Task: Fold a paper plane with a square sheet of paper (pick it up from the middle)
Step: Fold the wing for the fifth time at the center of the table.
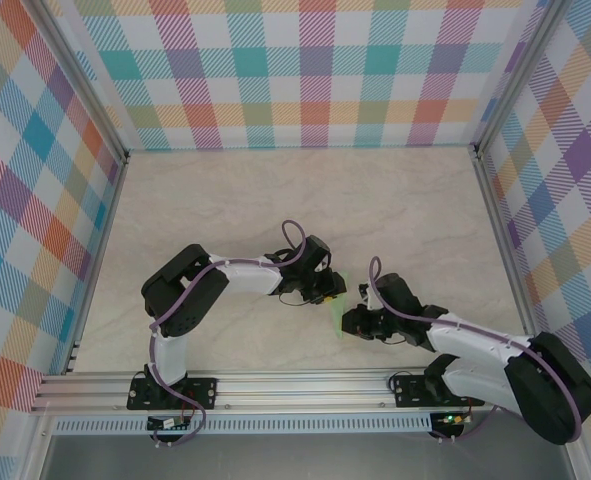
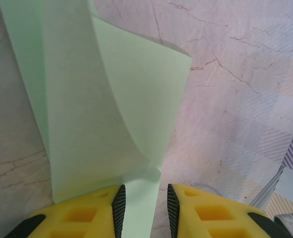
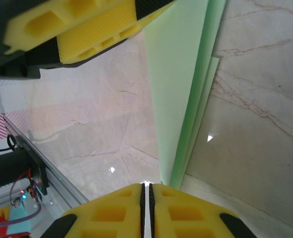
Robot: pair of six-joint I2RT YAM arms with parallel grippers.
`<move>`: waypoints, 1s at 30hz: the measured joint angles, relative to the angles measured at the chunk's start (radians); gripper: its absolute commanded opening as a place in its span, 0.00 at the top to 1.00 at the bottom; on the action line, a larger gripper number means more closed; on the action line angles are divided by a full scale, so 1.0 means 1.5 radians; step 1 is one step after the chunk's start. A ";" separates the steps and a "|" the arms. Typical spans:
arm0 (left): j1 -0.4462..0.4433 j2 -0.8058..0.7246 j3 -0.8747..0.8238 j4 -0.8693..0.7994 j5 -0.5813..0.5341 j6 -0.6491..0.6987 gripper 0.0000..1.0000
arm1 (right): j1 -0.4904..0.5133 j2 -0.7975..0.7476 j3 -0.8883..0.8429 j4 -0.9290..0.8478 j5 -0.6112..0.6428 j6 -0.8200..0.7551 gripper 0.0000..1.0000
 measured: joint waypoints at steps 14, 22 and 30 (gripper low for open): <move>0.000 0.000 -0.002 0.003 0.000 -0.002 0.68 | 0.000 0.136 -0.010 0.143 -0.035 0.064 0.95; 0.000 0.000 -0.005 0.010 0.000 -0.005 0.68 | 0.000 0.106 -0.018 0.135 -0.034 0.063 0.93; 0.000 0.000 -0.005 0.011 0.000 -0.005 0.68 | 0.008 -0.001 -0.021 0.104 -0.036 0.064 0.91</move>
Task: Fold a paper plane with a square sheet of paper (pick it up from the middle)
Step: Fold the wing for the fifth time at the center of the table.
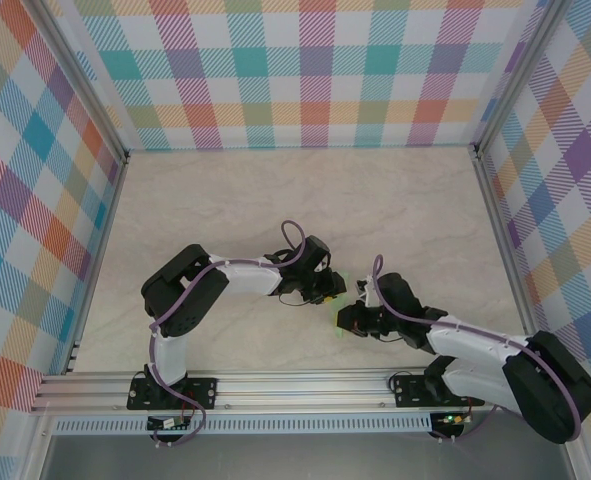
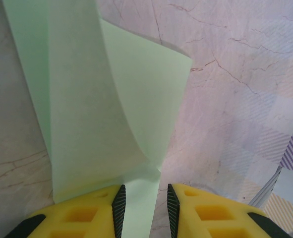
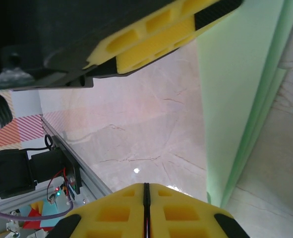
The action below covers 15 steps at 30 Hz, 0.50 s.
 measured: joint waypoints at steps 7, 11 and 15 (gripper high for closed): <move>0.000 0.000 0.000 0.000 0.000 -0.002 0.68 | 0.022 0.071 -0.011 0.003 0.001 0.002 0.91; 0.000 0.000 0.000 0.001 0.000 -0.002 0.68 | 0.023 0.095 -0.012 0.013 -0.003 0.002 0.92; 0.000 0.000 0.000 0.001 0.000 -0.002 0.68 | 0.023 0.095 -0.012 0.013 -0.004 0.001 0.91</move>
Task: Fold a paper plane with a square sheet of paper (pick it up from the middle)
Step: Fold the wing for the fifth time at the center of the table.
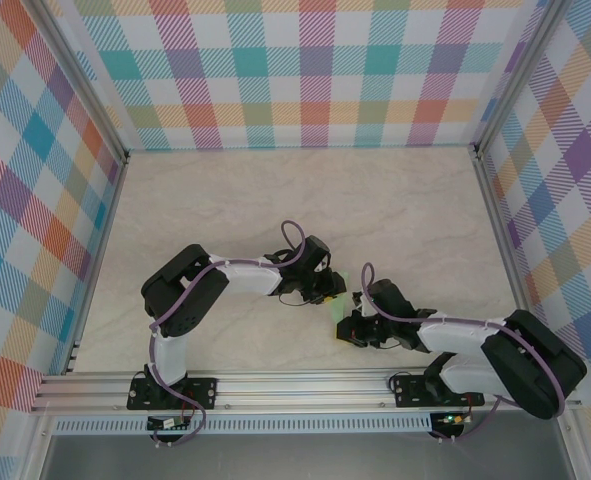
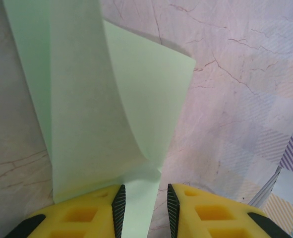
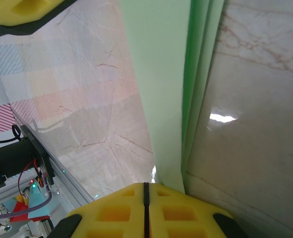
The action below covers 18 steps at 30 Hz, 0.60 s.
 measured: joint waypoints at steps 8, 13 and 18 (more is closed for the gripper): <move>0.000 0.000 0.000 0.000 0.000 0.000 0.68 | -0.012 -0.114 0.012 -0.081 0.043 -0.006 0.89; 0.000 0.000 0.000 0.001 0.000 0.000 0.68 | -0.035 -0.100 0.012 -0.044 0.061 0.017 0.90; 0.000 -0.001 0.000 0.000 0.000 0.000 0.68 | -0.035 -0.042 0.012 0.003 0.060 0.039 0.89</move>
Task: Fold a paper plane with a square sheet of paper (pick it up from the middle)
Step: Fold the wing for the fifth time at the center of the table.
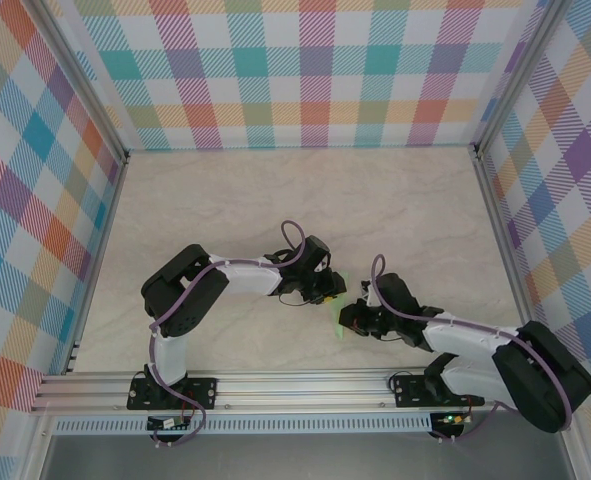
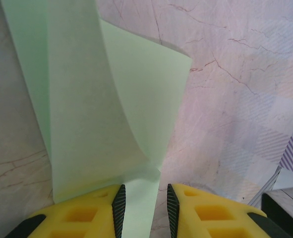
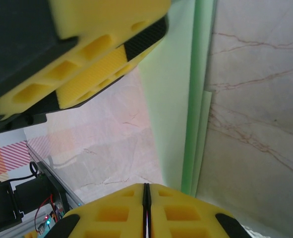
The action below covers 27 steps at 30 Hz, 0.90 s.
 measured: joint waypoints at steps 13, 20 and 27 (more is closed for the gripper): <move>0.000 -0.006 0.000 -0.006 -0.002 0.006 0.62 | -0.001 0.096 0.022 0.025 -0.004 -0.006 0.93; 0.008 -0.033 0.013 -0.060 -0.016 0.055 0.52 | -0.005 0.099 0.039 -0.010 -0.006 -0.053 0.94; 0.027 -0.087 0.017 -0.078 -0.044 0.091 0.55 | -0.027 0.131 0.066 -0.036 -0.049 -0.105 0.95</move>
